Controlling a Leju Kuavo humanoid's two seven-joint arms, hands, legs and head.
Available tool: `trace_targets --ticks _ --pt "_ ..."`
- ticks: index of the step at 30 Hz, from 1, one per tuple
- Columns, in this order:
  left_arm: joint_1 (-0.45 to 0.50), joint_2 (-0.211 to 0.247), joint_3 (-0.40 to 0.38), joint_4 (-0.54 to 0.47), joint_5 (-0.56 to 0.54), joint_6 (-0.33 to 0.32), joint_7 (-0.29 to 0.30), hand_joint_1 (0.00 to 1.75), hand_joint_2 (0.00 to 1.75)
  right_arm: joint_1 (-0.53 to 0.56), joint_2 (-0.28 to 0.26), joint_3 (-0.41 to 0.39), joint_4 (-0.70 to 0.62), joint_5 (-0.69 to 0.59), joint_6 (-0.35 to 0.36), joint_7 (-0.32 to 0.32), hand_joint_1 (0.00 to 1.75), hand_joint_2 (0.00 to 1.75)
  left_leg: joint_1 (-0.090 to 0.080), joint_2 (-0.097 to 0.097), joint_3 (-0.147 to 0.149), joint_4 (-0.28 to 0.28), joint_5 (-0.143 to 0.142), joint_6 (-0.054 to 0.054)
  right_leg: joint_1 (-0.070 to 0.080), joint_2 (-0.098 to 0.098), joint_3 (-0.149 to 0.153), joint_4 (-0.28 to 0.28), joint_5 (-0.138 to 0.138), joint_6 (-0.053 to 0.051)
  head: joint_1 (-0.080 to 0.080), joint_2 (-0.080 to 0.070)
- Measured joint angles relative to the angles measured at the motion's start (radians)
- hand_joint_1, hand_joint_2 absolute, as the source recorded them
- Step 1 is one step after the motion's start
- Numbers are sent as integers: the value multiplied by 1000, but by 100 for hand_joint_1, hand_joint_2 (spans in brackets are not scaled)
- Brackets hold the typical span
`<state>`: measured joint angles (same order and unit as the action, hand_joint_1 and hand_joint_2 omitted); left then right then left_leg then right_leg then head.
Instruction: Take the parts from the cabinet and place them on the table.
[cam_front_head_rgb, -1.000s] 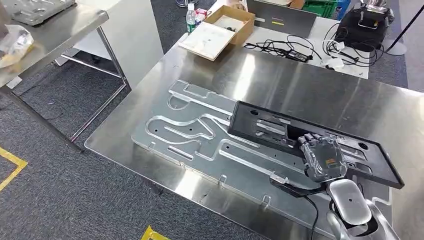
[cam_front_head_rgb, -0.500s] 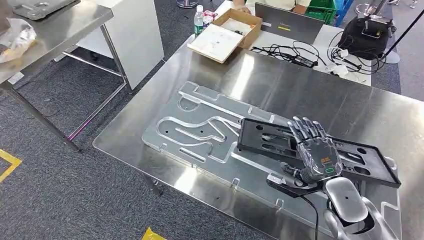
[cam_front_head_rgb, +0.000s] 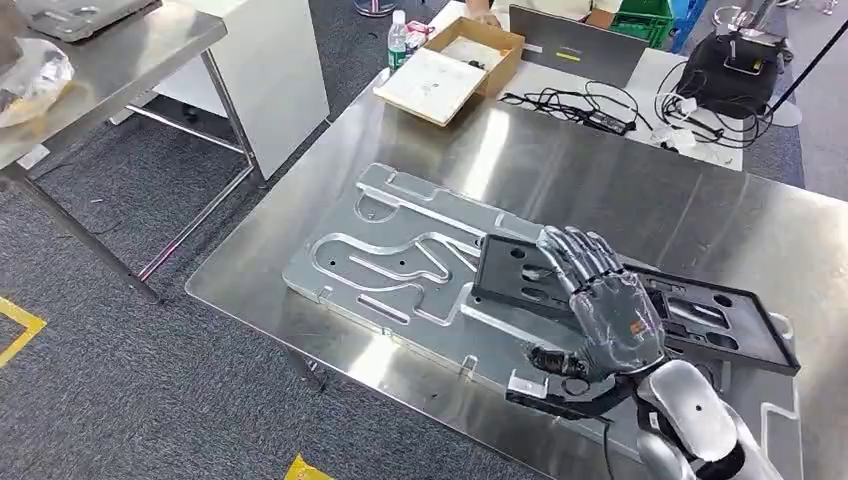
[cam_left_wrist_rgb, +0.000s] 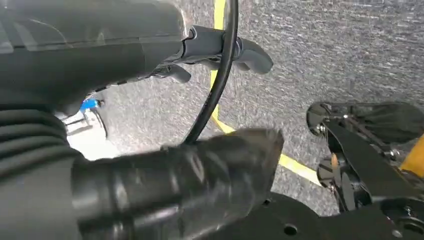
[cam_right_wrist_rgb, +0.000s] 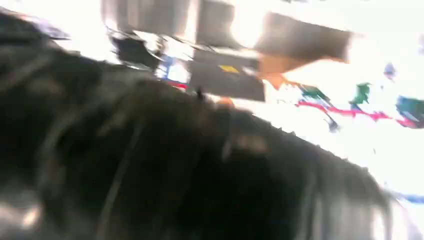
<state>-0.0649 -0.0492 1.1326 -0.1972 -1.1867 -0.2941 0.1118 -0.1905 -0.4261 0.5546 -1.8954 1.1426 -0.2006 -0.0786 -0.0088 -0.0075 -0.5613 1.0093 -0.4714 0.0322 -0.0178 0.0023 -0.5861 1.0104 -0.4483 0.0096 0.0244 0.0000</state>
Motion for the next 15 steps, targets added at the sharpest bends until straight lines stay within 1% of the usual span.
trace_targets --ticks 3,4,5,6,7,8,9,10,11,12,13,14,15 --pt "0 0 0 0 -4 1 4 0 0 0 0 14 -46 -12 0 -4 0 0 -1 0 -2 3 -1 2 -2 0 0 0 1 6 0 0" --pt "0 0 0 0 -4 1 5 0 0 0 0 15 -56 -15 -1 -6 0 0 -2 0 -3 4 -1 5 -2 0 0 0 1 8 0 0" --pt "1 0 0 0 -5 2 8 0 0 0 0 17 -68 -23 -7 -14 0 0 -3 0 -2 5 5 10 -4 0 1 -1 7 14 0 0" --pt "0 0 0 0 -7 5 12 0 0 0 -2 20 -82 -24 -18 -21 0 0 0 0 -1 -2 11 15 -2 1 1 -2 9 17 0 0" --pt "-1 0 0 0 -7 7 15 0 0 0 -5 23 -94 -20 -28 -26 0 0 10 5 2 -15 21 23 -5 1 -2 9 -7 19 0 0" --pt "-2 0 0 0 -8 10 19 0 0 1 -10 31 -110 -14 -44 -31 0 0 8 5 1 -18 25 27 -3 -1 -11 34 -39 18 1 0" --pt "-2 0 0 0 -9 12 26 0 0 1 -17 38 -126 -7 -56 -36 0 0 7 6 -3 -18 28 31 -2 0 -33 92 -88 17 0 0" --pt "-2 0 0 0 -10 14 33 0 0 4 -23 47 -140 -2 -66 -36 0 0 6 7 -9 -17 30 32 -3 -1 -63 175 -138 17 1 0" --pt "-2 0 0 0 -11 19 39 0 0 9 -28 56 -151 0 -72 -36 0 0 5 8 -15 -14 32 32 -3 -1 -92 255 -176 17 0 0" --pt "-2 0 0 0 -11 20 42 0 0 14 -33 66 -160 1 -76 -36 0 0 4 9 -23 -11 34 32 -3 -1 -108 306 -191 17 0 0" --pt "0 0 0 0 -11 22 45 0 0 18 -36 73 -166 2 -77 -36 0 0 4 9 -29 -7 36 29 -3 -1 -99 302 -177 16 0 0" --pt "0 0 0 0 -12 23 48 0 0 19 -40 81 -173 3 -79 -36 0 0 4 9 -35 -2 37 28 -4 -1 -69 259 -149 15 0 0" --pt "0 0 0 0 -11 25 51 0 0 18 -43 88 -179 4 -84 -36 0 0 5 8 -41 4 38 26 -5 -2 -22 183 -112 13 1 0"
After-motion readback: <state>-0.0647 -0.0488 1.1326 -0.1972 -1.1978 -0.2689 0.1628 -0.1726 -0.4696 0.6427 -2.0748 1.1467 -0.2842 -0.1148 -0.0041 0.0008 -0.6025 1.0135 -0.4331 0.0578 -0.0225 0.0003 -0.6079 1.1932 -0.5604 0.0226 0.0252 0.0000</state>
